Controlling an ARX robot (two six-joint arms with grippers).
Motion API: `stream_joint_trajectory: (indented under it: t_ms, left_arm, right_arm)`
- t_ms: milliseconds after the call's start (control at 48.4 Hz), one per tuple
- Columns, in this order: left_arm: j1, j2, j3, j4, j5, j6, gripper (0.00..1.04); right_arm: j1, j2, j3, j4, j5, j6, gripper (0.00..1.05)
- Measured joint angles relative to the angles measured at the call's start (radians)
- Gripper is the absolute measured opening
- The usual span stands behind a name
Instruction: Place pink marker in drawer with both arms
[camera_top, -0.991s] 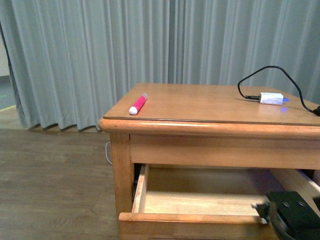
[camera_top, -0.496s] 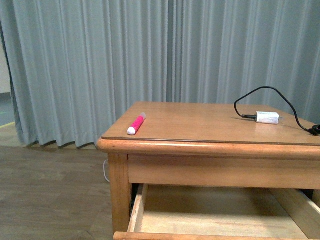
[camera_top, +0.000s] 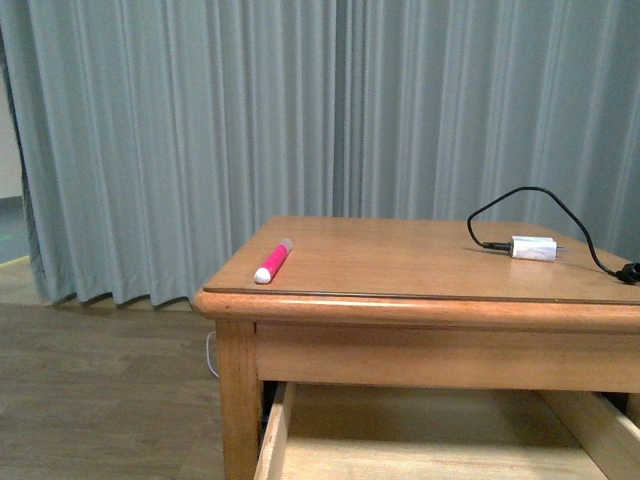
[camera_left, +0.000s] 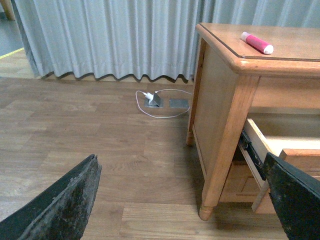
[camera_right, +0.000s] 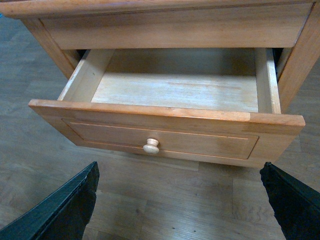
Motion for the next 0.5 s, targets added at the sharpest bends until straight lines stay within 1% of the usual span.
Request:
stream_joint_trajectory:
  t_ms: [145, 186, 227, 310, 351, 413, 434, 496]
  left_arm:
    - [0.000, 0.000, 0.000, 0.000, 0.003, 0.000, 0.99]
    - [0.003, 0.008, 0.002, -0.017, 0.046, -0.029, 0.99]
    - [-0.008, 0.030, 0.003, -0.026, 0.051, -0.072, 0.99]
    - [-0.072, 0.107, 0.023, -0.021, -0.011, -0.108, 0.99]
    - [-0.116, 0.171, 0.051, 0.000, -0.058, -0.120, 0.99]
    - [-0.199, 0.340, 0.147, 0.080, -0.132, -0.136, 0.99]
    - [-0.214, 0.398, 0.186, 0.106, -0.147, -0.135, 0.99]
    - [-0.218, 0.498, 0.254, 0.143, -0.145, -0.136, 0.99]
  right_arm:
    - [0.001, 0.000, 0.000, 0.000, 0.000, 0.000, 0.96]
    - [0.001, 0.000, 0.000, 0.000, 0.000, 0.000, 0.96]
    - [0.001, 0.000, 0.000, 0.000, 0.000, 0.000, 0.96]
    - [0.001, 0.000, 0.000, 0.000, 0.000, 0.000, 0.96]
    - [0.001, 0.000, 0.000, 0.000, 0.000, 0.000, 0.96]
    - [0.001, 0.000, 0.000, 0.000, 0.000, 0.000, 0.96]
    - [0.001, 0.000, 0.000, 0.000, 0.000, 0.000, 0.96]
    - [0.001, 0.000, 0.000, 0.000, 0.000, 0.000, 0.96]
